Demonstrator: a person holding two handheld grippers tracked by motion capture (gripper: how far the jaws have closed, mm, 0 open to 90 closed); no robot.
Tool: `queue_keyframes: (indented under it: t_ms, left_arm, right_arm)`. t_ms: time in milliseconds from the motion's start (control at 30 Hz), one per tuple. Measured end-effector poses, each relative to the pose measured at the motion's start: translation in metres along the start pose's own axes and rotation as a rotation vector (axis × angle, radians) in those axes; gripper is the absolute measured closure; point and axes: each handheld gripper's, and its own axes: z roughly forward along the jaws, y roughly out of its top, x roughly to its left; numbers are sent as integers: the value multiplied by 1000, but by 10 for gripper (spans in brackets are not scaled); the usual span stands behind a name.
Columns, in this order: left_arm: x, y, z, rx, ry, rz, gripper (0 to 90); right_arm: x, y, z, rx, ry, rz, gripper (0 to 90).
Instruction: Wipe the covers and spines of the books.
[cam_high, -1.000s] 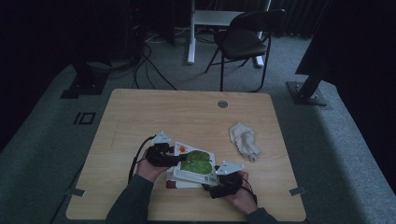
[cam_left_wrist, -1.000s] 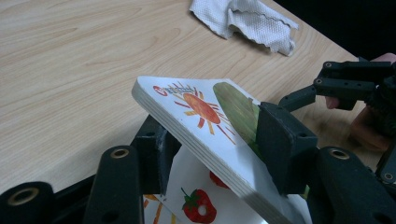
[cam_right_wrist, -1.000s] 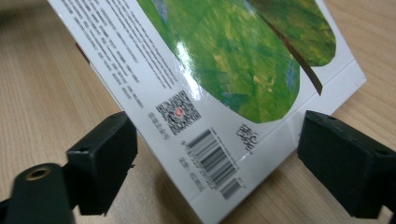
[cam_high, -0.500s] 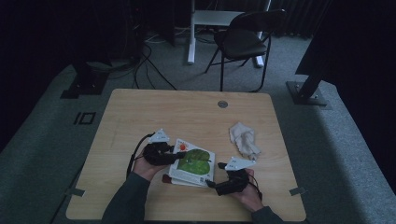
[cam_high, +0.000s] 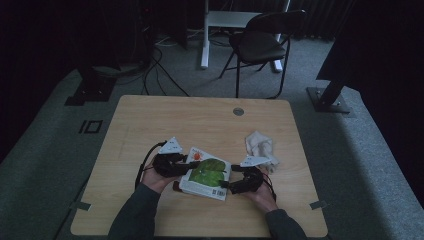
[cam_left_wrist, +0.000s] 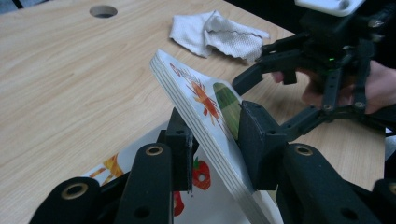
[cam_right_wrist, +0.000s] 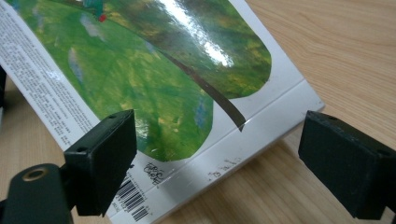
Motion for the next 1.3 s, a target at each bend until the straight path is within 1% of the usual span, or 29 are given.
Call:
queue_keyframes:
  t_ms: [33, 67, 100, 200, 233, 267, 333, 433, 467, 533, 567, 600, 633, 667, 700, 733, 767, 800, 833, 867, 900, 1000, 1033, 1067, 1100, 1133, 1167, 1267, 1300]
  left_arm:
    - [0, 0, -1, -4, 0, 4, 677]
    - [0, -1, -2, -10, 0, 9, 679]
    - [0, -1, -3, -18, -9, 15, 682]
    - [-1, -2, -4, -26, -14, 15, 692]
    - [-2, -2, -5, -31, -18, 27, 694]
    - [-2, -2, -5, -34, -25, 27, 694]
    - [-1, -3, -5, -36, -30, 28, 695]
    - [1, -6, -6, -44, -48, 20, 694]
    - [1, -7, -7, -50, -53, 17, 695]
    - [3, -9, -6, -55, -52, 8, 694]
    - [6, -11, -5, -60, -52, -12, 693]
    - [6, -11, -5, -60, -52, -12, 693]
    - [8, -12, -4, -62, -50, -28, 691]
    - [8, -12, -4, -62, -50, -28, 689]
    - [9, -13, -3, -60, -46, -32, 688]
    - [10, -13, -2, -57, -45, -39, 684]
    - [11, -15, 3, -38, -30, -44, 677]
    - [11, -15, 3, -38, -30, -44, 669]
    - [11, -19, 8, -15, -11, -43, 662]
    - [11, -19, 8, -15, -11, -43, 650]
    - [11, -23, 14, -8, -16, -48, 643]
    - [10, -26, 19, 8, -5, -46, 599]
    - [10, -28, 22, 18, 6, -39, 579]
    - [11, -30, 24, 24, 5, -46, 579]
    - [15, -35, 25, 13, -16, -67, 552]
    - [15, -35, 25, 13, -16, -67, 538]
    - [16, -40, 26, 13, -19, -69, 521]
    - [16, -45, 26, 22, -17, -67, 482]
    - [16, -49, 22, 2, -9, -72, 465]
  right_arm:
    - [-2, 0, 0, -6, 14, 19, 112]
    - [-7, 0, -1, -25, 47, 49, 113]
    - [-8, 0, -1, -27, 48, 56, 112]
    - [-10, 0, 1, -18, 42, 61, 113]
    - [-12, -3, 6, 8, 51, 81, 118]
    - [-13, -3, 8, 8, 72, 88, 136]
    - [-12, -2, 9, 2, 91, 86, 141]
    - [-13, -1, 7, 2, 94, 82, 162]
    - [-14, -1, 3, -14, 109, 89, 176]
    - [-14, -1, 1, -27, 109, 86, 176]
    - [-12, 1, -5, -47, 90, 76, 176]
    - [-12, 1, -5, -47, 90, 76, 176]
    - [-11, 3, -13, -76, 78, 66, 186]
    - [-11, 3, -13, -76, 78, 66, 186]
    - [-9, 6, -24, -111, 68, 48, 200]
    - [-8, 8, -29, -122, 62, 38, 201]
    - [-6, 9, -34, -132, 54, 22, 200]
    - [-4, 11, -38, -141, 49, 10, 200]
    - [-2, 13, -41, -149, 40, -2, 200]
    - [-2, 13, -41, -149, 40, -2, 200]
    - [1, 16, -47, -161, 28, -24, 200]
    - [3, 16, -51, -172, 28, -35, 202]
    - [4, 16, -53, -176, 42, -47, 233]
    - [4, 16, -53, -176, 42, -47, 233]
    - [6, 16, -55, -175, 62, -60, 245]
    - [6, 16, -55, -175, 62, -60, 245]
    - [8, 16, -55, -167, 82, -77, 277]
    - [10, 16, -53, -164, 94, -88, 285]
    - [12, 16, -50, -146, 85, -98, 285]
